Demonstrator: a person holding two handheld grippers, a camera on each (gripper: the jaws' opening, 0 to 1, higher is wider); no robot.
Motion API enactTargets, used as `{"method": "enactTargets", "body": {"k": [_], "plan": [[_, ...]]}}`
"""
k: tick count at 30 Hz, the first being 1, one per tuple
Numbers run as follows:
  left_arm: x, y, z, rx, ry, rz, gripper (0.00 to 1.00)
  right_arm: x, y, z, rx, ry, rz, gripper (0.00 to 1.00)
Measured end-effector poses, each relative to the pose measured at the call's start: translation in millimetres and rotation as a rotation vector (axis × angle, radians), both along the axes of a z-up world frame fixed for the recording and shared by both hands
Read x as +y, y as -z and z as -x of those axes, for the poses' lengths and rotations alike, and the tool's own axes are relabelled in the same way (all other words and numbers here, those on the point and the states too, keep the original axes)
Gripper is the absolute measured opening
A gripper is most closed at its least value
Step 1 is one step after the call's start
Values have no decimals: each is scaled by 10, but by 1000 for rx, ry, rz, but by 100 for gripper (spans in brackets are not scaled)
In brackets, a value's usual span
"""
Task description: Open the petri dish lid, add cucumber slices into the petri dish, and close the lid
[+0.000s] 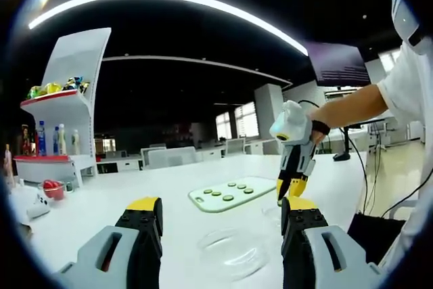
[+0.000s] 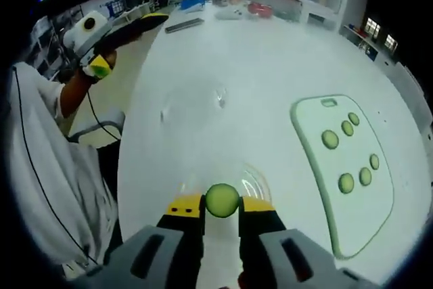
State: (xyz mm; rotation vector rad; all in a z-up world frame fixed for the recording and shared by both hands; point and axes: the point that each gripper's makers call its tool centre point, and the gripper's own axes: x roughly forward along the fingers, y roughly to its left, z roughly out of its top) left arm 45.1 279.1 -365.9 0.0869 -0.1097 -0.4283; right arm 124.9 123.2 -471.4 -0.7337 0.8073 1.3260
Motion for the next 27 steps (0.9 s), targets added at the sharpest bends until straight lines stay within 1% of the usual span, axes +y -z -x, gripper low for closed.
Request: {"method": "enactTargets", "body": {"k": [9,20,24,27], "plan": [[-10,12,10,3,3,2,71,4,38,-14,2,-6,16,20],[-4,-9,18,-3,1,10,71,18,28,11,-5,-7,14,20],[7,-12,21,-3,-2,12,71,20,11,13,-15,-9,9,24],[3,-6,22,-1,0,11,71,22,-30,-17,-22,2,-5,25]]}}
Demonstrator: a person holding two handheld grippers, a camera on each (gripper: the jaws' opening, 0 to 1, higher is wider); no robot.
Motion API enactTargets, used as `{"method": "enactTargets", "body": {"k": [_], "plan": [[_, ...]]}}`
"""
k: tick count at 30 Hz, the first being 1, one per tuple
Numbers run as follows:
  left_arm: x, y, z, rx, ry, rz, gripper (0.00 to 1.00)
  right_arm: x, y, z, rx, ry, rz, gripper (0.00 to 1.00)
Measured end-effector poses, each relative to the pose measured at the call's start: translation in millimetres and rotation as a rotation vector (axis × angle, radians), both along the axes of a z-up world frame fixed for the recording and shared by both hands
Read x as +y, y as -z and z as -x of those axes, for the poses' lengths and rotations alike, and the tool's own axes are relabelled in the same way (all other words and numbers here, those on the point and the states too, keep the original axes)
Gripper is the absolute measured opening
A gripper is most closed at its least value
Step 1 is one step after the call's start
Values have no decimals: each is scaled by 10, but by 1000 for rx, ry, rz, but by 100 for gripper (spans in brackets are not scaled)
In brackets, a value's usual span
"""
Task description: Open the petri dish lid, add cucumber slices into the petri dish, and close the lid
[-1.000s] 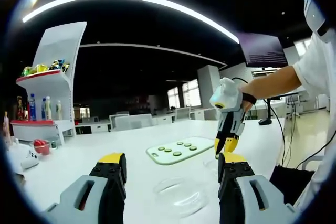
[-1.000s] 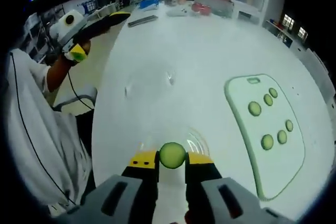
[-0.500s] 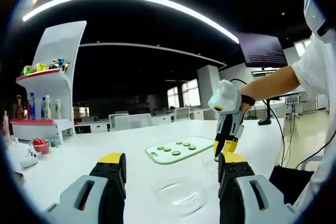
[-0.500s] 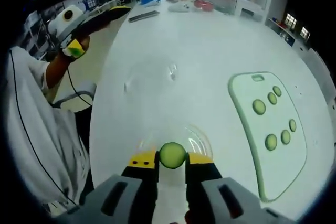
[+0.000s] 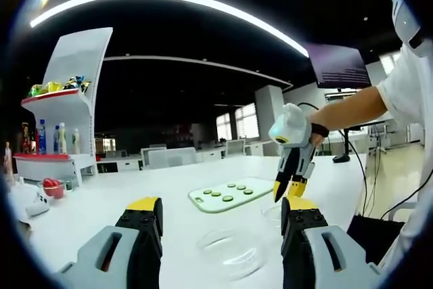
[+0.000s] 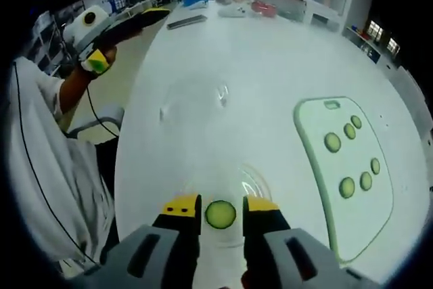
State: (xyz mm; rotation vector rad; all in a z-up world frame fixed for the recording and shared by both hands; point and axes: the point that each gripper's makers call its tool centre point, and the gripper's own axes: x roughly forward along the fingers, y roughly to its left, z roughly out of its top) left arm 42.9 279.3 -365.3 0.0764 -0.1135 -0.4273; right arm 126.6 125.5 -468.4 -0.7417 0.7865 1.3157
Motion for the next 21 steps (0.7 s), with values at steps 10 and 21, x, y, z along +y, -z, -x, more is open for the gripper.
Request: {"method": "enactTargets", "body": {"k": [10,21], "plan": [[18,-6,-14,-2,-7,0,71,27,-294,-230,-70,95,-135,27],[91,-10,-75,-3,-34,9,71,-166,-494,-379,-178,210,-247,30]]}}
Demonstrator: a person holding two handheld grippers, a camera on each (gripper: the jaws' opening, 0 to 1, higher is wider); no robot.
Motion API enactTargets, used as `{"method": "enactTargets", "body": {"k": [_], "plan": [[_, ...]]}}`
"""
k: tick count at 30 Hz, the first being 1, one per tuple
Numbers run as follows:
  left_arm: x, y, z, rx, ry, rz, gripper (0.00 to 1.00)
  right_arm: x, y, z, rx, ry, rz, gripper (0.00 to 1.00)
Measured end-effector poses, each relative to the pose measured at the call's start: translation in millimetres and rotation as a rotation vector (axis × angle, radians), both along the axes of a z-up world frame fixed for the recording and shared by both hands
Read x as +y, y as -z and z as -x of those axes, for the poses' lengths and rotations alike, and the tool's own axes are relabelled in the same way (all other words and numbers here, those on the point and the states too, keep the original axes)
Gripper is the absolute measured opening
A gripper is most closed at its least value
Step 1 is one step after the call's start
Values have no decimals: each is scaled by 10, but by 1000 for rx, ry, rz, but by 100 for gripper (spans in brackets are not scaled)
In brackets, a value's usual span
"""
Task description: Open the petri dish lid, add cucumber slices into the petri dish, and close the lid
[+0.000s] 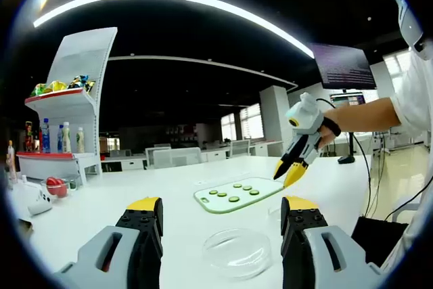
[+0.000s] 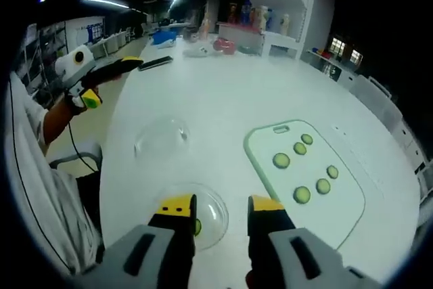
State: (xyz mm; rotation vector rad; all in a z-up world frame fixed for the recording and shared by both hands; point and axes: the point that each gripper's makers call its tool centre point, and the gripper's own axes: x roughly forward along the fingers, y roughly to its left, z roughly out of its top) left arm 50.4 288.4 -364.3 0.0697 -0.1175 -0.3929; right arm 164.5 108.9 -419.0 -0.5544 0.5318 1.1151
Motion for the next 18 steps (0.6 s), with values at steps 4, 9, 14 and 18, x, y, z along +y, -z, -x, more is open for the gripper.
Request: {"method": "enactTargets", "body": {"k": [4,9,14,18], "plan": [[-2,4,-32,1,-6,2,71,-57,-81,-57,-4,50,-78,30],[14,-34,-83,-2,-19,24,71,-258,-215,-185,-54,143,-178,32],[43,-53,-124,-5,-34,35,71,-432,-324,-212,-55,209,-279,32],[51,-80,-157,-11,-35,34,71,-582,-370,-232,-103,260,-302,33]]}}
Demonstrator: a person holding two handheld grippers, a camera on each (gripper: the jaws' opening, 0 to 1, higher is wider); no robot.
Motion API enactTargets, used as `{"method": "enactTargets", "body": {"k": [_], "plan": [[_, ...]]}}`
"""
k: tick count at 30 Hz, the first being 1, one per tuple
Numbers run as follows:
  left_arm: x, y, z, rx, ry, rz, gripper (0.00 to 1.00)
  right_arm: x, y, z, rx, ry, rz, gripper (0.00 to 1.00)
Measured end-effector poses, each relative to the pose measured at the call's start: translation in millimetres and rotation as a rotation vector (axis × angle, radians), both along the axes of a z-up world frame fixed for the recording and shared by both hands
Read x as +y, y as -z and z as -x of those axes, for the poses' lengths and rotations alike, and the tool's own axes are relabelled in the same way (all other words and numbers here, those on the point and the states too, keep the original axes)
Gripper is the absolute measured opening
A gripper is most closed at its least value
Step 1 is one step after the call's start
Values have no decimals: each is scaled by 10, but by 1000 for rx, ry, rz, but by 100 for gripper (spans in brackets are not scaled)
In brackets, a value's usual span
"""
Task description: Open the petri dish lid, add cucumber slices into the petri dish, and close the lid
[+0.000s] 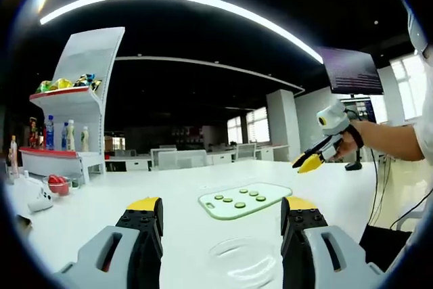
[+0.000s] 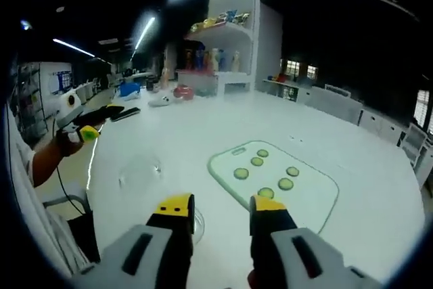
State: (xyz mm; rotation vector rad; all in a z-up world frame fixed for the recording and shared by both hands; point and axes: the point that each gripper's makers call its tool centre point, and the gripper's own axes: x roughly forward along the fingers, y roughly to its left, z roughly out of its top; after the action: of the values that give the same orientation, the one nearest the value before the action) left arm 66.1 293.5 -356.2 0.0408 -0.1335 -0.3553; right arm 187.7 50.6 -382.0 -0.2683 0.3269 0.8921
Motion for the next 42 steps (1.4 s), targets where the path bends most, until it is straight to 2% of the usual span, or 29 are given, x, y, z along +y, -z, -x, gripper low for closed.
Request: {"method": "enactTargets", "body": {"k": [4,11,17,23,30,38,42], "plan": [[-6,-29,-32,-6,-1,3,71,-119,-74,-10,-32,56,-46,34],[-25,-11,-77,0,-3,9,71,-523,-205,-54,-90,228,-148,34],[1,-36,-98,-5,-13,16,71,-963,-326,-70,-192,354,-149,35],[72,-90,-138,-20,-29,37,71,-1352,-359,97,-240,441,-137,35],[53,-126,-154,-26,-27,40,71,-1736,-444,240,-280,535,-194,37],[86,-137,-143,-28,-47,51,71,-2061,-556,465,-332,628,-268,40],[125,-127,-137,-26,-61,55,71,-2218,-558,530,-351,660,-275,40]]}}
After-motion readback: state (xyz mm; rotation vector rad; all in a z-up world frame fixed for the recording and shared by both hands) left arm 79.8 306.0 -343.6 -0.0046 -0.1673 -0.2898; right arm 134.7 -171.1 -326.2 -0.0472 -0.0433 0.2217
